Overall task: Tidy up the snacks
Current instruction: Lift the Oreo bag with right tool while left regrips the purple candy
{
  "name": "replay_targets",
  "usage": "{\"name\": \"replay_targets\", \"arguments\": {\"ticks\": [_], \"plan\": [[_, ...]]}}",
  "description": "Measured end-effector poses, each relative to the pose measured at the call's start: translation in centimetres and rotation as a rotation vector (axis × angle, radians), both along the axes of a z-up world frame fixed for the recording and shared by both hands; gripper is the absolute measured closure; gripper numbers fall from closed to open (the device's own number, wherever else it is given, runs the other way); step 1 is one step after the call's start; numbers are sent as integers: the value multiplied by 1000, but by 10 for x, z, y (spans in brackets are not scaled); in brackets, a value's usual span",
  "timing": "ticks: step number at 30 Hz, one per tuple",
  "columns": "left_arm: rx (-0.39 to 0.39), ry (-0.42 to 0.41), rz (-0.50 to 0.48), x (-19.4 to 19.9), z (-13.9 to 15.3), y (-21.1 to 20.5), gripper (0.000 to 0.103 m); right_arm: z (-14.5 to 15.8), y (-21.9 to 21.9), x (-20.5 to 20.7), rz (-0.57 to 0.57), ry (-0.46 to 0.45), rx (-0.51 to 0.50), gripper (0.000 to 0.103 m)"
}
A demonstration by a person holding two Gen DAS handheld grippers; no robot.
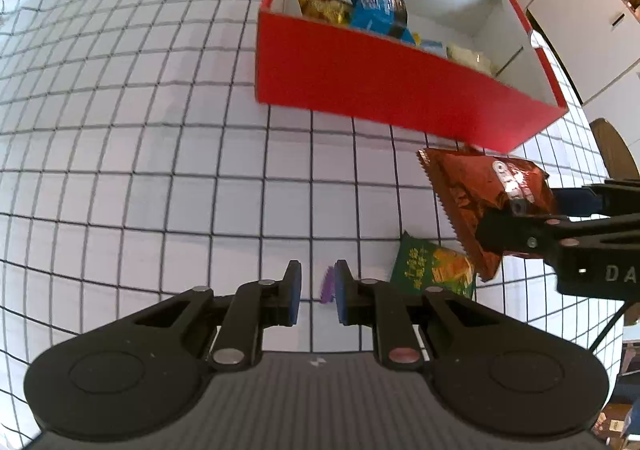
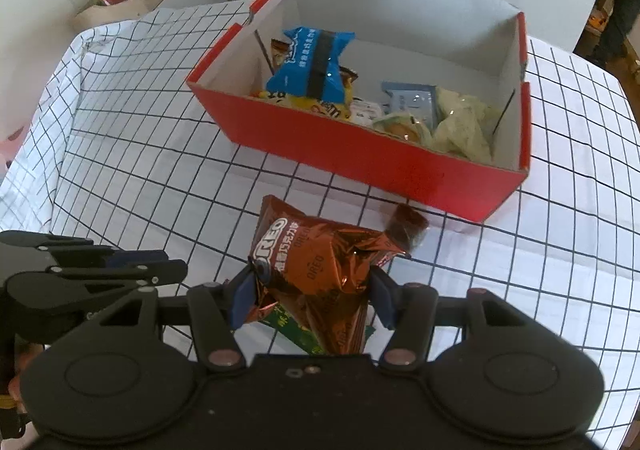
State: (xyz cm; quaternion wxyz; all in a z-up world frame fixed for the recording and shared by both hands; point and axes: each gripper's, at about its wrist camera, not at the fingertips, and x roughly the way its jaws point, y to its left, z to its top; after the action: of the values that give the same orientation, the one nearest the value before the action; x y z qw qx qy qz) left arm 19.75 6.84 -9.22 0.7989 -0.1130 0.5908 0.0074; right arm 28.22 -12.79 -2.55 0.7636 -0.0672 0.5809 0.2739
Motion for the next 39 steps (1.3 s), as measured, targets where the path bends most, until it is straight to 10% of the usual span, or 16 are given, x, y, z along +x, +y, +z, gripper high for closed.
{"name": "replay_targets", "arguments": {"ticks": [7,12,15,21,30,39], "plan": [[-23,49,-16,3,-20,-12,84,-16,3,-6,-1,30,-19,45],[-4,53,-57,7,-32,-25,45,-20,2,-7,-3,39,-21,45],[13,50,-75,9,-37,-33,42,-21,1,-8,-1,44,-24,45],[69,44,-132,7,-47,-45,45,-25,-2,-9,-9,53,-28,45],[117,19,-145,5,-47,-49,86,-28,-4,-8,-21,54,-34,45],[54,0,-77,-3,-40,-29,86,-28,-12,-13,-37,55,-35,45]]}}
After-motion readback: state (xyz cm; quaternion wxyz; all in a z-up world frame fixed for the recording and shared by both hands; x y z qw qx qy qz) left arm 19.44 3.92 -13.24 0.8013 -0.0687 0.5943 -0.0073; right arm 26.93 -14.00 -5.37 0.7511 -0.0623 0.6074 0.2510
